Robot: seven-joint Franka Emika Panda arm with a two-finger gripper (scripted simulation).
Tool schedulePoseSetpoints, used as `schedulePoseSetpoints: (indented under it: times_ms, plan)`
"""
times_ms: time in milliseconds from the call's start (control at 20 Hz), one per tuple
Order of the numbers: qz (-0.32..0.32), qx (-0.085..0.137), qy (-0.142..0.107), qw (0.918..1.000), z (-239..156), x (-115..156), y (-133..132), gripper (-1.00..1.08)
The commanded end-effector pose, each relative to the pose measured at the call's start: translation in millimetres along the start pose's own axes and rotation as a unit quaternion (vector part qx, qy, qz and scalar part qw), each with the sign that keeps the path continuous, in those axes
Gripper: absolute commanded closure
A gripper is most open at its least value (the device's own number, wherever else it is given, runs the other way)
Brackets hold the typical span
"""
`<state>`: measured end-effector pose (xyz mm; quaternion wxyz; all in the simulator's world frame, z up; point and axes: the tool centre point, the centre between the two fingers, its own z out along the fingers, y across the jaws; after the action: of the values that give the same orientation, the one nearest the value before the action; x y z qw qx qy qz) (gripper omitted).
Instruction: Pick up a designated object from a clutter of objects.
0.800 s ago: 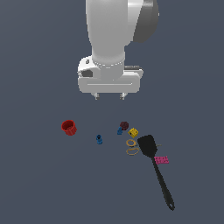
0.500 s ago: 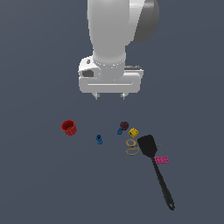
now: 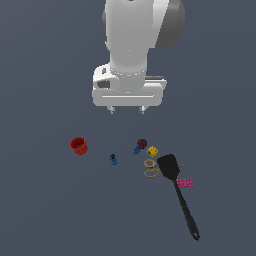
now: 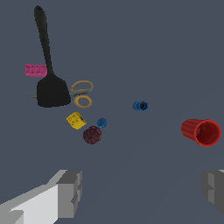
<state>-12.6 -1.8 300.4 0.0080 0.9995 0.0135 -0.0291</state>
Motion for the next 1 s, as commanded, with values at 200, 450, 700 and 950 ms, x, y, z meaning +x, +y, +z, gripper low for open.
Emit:
schedulePoseSetpoints:
  times_ms: [200, 450, 700, 950]
  plan:
    - [0.016, 0.000, 0.001, 0.9999, 8, 1, -3, -0.92]
    - [0.045, 0.000, 0.003, 0.9990, 23, 3, -8, -0.92]
    - [0.087, 0.001, 0.005, 0.9962, 43, 5, -16, -0.92]
    - [0.141, 0.003, 0.008, 0.9899, 70, 6, -25, -0.92]
